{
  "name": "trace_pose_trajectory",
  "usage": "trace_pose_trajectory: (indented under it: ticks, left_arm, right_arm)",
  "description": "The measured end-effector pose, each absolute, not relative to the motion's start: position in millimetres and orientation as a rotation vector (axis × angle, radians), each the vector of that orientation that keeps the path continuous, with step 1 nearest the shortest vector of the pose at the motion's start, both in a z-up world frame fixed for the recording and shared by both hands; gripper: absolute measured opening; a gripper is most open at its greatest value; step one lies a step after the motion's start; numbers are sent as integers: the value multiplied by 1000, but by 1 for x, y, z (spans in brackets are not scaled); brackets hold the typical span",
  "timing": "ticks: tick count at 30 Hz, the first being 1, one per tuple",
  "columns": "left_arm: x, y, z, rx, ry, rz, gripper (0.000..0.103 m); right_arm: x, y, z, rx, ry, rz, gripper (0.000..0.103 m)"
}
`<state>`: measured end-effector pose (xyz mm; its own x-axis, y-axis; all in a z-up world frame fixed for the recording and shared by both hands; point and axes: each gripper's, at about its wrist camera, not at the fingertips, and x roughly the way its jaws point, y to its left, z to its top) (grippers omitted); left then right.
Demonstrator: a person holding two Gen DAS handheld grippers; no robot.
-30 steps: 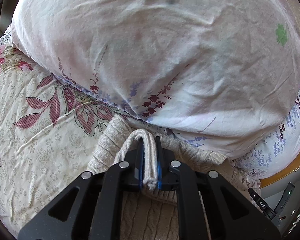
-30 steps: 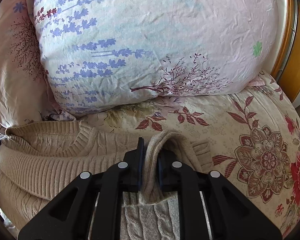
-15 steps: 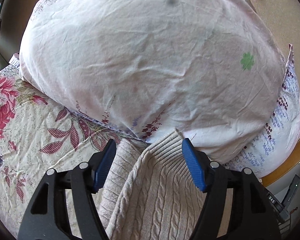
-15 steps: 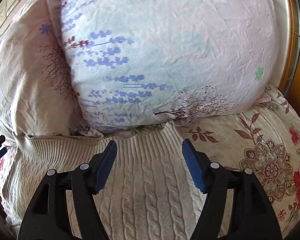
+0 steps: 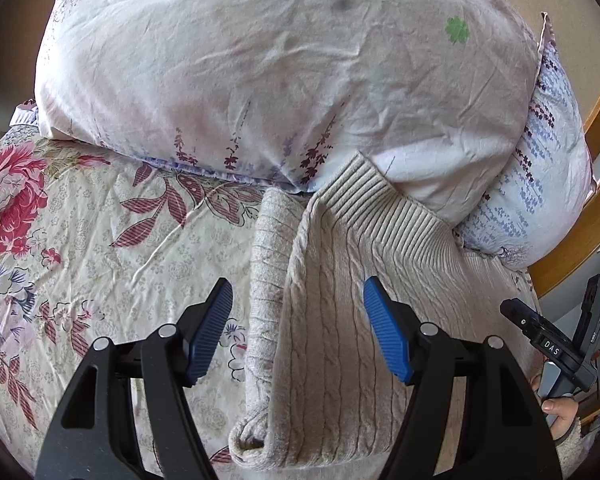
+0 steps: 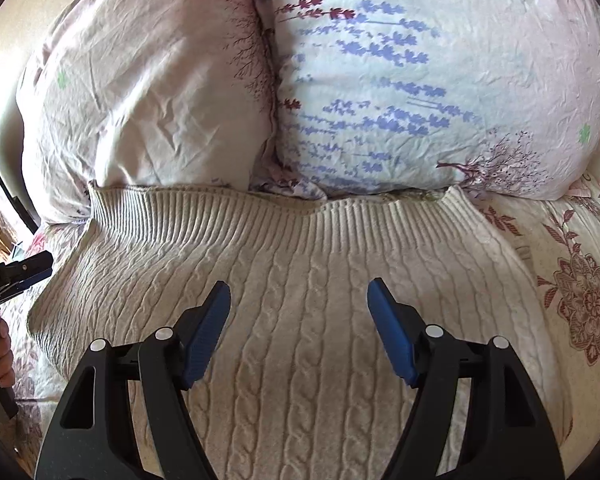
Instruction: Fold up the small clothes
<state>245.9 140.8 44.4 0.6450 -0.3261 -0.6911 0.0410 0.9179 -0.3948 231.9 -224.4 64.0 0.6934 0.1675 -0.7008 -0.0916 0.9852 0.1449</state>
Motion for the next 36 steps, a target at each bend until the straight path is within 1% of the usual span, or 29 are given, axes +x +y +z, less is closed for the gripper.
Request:
trace_pose_trajectory:
  ticks: [2,7,8,12,16,21,23,24,25,26,32,34,36]
  left_arm:
    - [248,136,40,-354,868,-217,68]
    - [252,137,30,-348,909,-202,68]
    - [253,138,28,-346,917,-197,68]
    - [259,134,22,-342,936,-191,68]
    - [261,131,22,-328,939,-189,68]
    - [263,125,22,-313,938,-182,68]
    - [264,123,22,-315,937,-177,68]
    - [264,122,22,-317,937,-177,66]
    - [264,121,23,-320,935,-185,61]
    - [264,120,22,-329,943,-199,58]
    - [267,116,21,-340,944,-184,57]
    - [268,117,21,-351,944,-187,51]
    - [268,116,22,-353,945,-187,49]
  right_arm:
    - [231,-215,59,83,805,145,73]
    - [240,-201,44,52,829,128,78]
    - [240,-199,41,46,836,122,80]
    - [238,-189,31,-21,836,81,83]
    - [236,-183,29,-30,835,51,86]
    - [237,-179,28,-36,842,18,92]
    - [237,-180,28,-31,845,16,93]
    - [240,-179,25,-32,846,16,93]
    - [240,-180,25,-32,846,17,93]
    - [239,-179,26,-32,846,17,93]
    - [237,-180,28,-32,846,17,93]
    - [236,-180,29,-32,846,17,93]
    - [235,-180,30,-32,846,18,93]
